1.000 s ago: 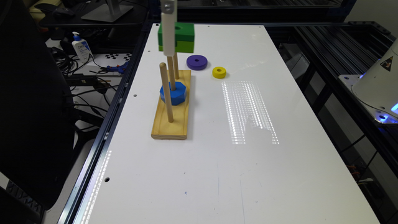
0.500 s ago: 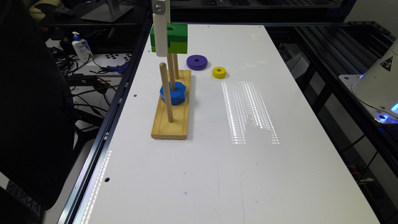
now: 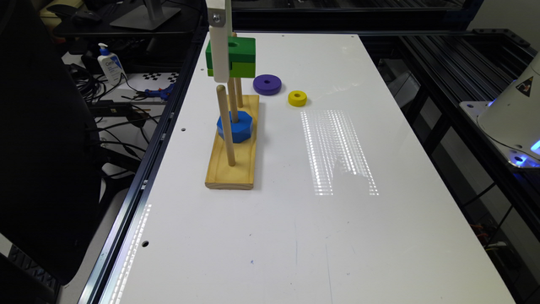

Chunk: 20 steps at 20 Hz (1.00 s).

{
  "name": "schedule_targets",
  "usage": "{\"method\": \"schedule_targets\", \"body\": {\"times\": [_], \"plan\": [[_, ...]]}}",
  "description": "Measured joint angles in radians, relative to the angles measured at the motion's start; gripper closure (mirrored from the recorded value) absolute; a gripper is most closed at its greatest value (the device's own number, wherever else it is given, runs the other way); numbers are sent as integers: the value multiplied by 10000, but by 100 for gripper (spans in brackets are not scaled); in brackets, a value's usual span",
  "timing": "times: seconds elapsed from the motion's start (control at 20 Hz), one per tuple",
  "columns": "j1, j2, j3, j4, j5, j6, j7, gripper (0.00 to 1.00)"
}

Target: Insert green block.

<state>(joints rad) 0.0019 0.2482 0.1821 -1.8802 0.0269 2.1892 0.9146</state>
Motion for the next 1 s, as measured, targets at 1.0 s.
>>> {"method": "schedule_targets", "body": {"times": [1.0], "plan": [[10,443,0,1,-86,225,21,100]]}}
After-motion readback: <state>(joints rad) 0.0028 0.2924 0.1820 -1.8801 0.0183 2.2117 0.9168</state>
